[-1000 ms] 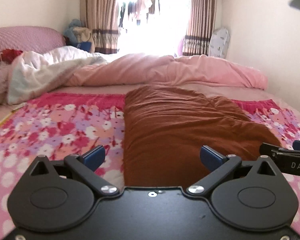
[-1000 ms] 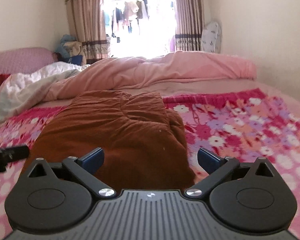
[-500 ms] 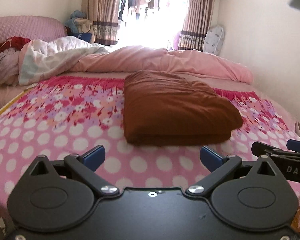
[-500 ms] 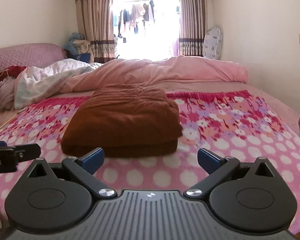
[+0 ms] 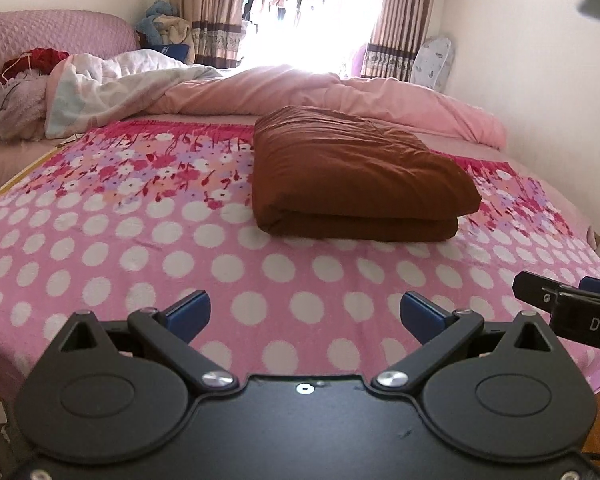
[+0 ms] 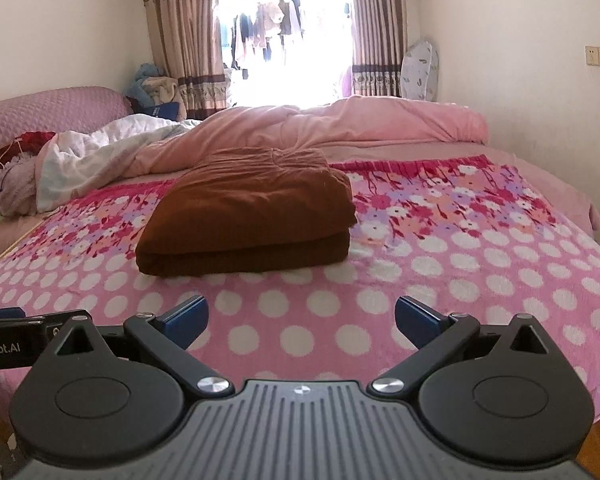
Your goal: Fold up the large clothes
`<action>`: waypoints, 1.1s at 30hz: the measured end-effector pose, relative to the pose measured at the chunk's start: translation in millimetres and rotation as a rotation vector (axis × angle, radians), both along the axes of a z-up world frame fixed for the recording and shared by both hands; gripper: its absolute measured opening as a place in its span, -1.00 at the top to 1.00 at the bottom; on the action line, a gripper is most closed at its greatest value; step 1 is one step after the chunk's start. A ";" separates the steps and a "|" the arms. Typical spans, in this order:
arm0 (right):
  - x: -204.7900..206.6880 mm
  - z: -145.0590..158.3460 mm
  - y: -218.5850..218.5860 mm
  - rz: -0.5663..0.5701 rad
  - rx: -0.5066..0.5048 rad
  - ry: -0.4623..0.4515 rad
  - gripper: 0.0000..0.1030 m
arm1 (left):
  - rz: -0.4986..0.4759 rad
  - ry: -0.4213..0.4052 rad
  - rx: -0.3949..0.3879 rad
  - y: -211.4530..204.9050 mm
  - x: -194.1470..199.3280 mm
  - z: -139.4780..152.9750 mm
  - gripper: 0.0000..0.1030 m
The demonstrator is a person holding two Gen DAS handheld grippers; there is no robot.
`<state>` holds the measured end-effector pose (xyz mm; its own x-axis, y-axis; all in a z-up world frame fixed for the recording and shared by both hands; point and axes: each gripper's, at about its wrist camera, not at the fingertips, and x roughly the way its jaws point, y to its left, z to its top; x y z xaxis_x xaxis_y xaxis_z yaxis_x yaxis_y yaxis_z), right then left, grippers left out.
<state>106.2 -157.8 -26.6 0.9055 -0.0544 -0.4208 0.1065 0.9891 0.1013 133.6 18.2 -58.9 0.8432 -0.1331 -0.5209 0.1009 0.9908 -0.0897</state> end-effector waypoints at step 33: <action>-0.3 -8.4 -0.5 0.012 -0.007 0.023 -1.00 | 0.004 0.011 0.011 1.4 1.2 -0.6 -1.00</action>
